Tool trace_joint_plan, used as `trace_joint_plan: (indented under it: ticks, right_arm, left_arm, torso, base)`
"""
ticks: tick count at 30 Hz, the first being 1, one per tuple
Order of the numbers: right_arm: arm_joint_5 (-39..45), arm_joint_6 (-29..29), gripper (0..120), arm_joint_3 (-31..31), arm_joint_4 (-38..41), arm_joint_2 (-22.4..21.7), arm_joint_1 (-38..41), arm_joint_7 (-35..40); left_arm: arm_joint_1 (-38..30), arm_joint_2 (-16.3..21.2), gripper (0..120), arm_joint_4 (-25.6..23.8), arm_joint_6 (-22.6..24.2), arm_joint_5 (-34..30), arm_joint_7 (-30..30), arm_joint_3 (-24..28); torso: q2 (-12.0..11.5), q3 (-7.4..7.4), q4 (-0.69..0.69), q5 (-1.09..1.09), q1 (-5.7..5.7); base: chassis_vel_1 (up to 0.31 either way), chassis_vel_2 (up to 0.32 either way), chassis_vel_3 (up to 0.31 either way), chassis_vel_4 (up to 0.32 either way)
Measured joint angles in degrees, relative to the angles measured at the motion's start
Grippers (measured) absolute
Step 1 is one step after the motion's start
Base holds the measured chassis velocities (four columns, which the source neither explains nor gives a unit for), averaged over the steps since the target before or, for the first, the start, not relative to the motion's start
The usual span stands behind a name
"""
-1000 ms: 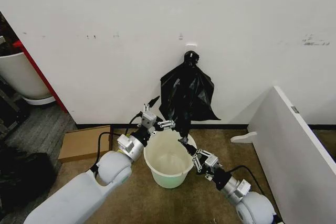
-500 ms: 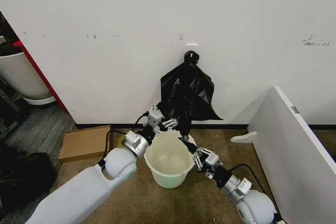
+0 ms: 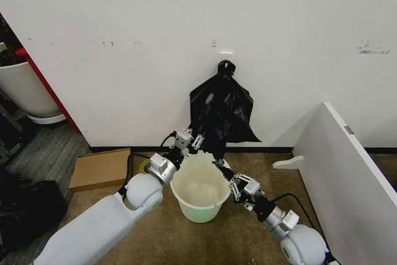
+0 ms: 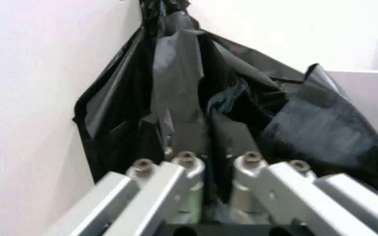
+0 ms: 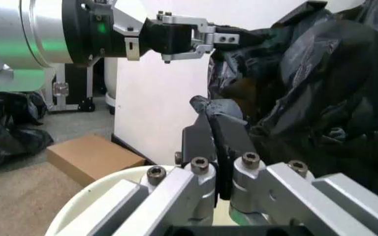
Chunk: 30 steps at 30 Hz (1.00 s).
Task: Place the garbage bag over the trash bin.
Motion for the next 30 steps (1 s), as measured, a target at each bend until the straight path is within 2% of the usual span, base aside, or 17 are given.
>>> trace_joint_plan:
  ticks: [9,12,16,17,19,23,25,29,30]
  right_arm:
    - [1.0,-0.5,0,-0.2,1.8,-0.2,-0.5,1.3]
    - [1.6,-1.9,0,-0.1,3.6,-0.3,-1.3,3.3]
    - [2.1,-5.4,13,-0.2,7.1,-0.9,-3.2,9.5]
    - [2.1,-5.4,13,-0.2,7.1,-0.9,-3.2,9.5]
    - [8.8,-11.5,24,-1.5,11.9,-1.6,-5.2,17.4]
    - [14.4,-22.9,41,-0.7,19.8,-2.8,-7.0,26.6]
    - [14.4,-23.9,44,-0.4,20.8,-3.0,-7.0,27.2]
    - [10.6,-26.9,63,-0.1,23.4,-5.3,-4.9,28.1]
    - [10.6,-26.9,63,-0.1,23.4,-5.3,-4.9,28.1]
  left_arm:
    - [2.0,-0.9,0,0.0,-0.9,-0.7,-0.9,-3.8]
    - [4.0,-1.8,0,-0.7,-1.6,-2.3,-1.4,-6.6]
    - [5.9,-3.0,0,-1.8,-2.3,-4.7,-2.2,-9.1]
    - [5.9,-3.0,0,-1.8,-2.3,-4.7,-2.2,-9.1]
    - [6.6,-3.7,0,-2.3,-2.7,-5.3,-2.4,-10.0]
    - [7.7,-4.2,0,-3.1,-2.9,-5.1,-2.5,-10.5]
    - [7.9,-4.2,0,-3.1,-3.0,-5.0,-2.4,-10.6]
    - [9.0,-4.3,0,-3.5,-3.2,-4.5,-2.3,-10.8]
    - [9.0,-4.3,0,-3.5,-3.2,-4.5,-2.3,-10.8]
  torso:
    - [0.0,0.00,0.00,0.00,0.00]
    - [0.0,0.00,0.01,0.00,0.00]
    - [0.0,0.00,0.01,0.00,0.00]
    - [0.0,0.00,0.01,0.00,0.00]
    - [0.0,0.00,0.00,0.01,-0.01]
    - [0.0,-0.01,-0.01,0.00,-0.01]
    - [0.0,0.00,-0.01,-0.01,-0.01]
    - [0.0,0.00,0.00,0.00,-0.01]
    - [0.0,0.00,0.00,0.00,-0.01]
  base:
    - [0.000,0.000,0.000,0.000]
    - [0.000,0.000,0.000,0.000]
    - [0.000,0.000,0.000,0.000]
    - [0.000,0.000,0.000,0.000]
    - [0.000,0.000,0.000,0.000]
    - [0.000,0.000,0.000,0.000]
    - [0.000,0.000,0.000,0.000]
    - [0.000,0.000,0.000,0.000]
    - [0.000,0.000,0.000,0.000]
